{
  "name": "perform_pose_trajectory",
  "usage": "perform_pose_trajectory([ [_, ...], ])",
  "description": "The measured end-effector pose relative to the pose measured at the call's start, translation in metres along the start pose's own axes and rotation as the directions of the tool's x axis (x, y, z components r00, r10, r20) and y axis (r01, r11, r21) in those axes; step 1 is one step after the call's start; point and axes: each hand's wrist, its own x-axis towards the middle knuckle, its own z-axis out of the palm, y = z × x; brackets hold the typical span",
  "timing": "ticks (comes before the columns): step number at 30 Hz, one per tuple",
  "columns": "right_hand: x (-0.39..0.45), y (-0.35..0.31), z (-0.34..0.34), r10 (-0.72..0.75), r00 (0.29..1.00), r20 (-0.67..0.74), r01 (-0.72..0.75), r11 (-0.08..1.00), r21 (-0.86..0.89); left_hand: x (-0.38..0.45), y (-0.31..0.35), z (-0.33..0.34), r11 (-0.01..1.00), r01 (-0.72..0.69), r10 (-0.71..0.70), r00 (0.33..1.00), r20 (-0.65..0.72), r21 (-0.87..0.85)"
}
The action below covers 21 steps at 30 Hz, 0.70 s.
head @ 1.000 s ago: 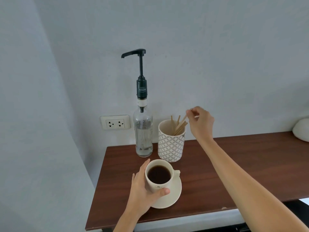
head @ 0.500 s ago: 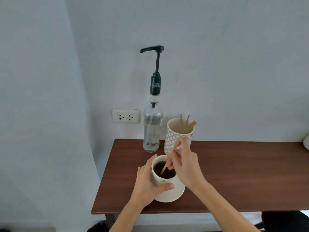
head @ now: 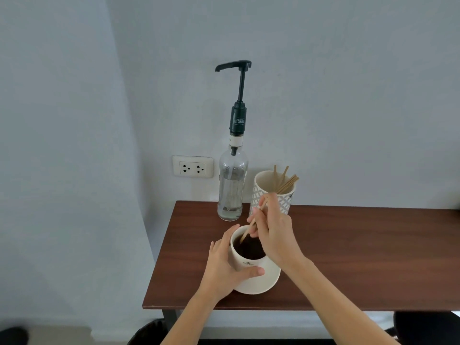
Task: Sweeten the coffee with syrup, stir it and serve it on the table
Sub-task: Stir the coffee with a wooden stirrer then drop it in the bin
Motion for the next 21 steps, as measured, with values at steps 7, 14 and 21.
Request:
perform_pose_trajectory([
  [7,-0.009,0.002,-0.012,-0.014,0.997,0.08,0.019,0.997,-0.071,-0.001,-0.001,0.0,1.0,-0.012,0.012,1.0,-0.002,-0.005],
  [14,0.005,0.005,-0.012,-0.054,0.997,0.059,0.065,0.979,-0.195,-0.001,0.0,0.0,1.0,-0.01,0.01,1.0,-0.004,-0.005],
  [21,-0.004,-0.01,0.003,-0.037,0.999,0.022,0.037,0.999,0.012,-0.001,0.004,-0.001,1.0,-0.007,0.007,1.0,0.005,-0.006],
])
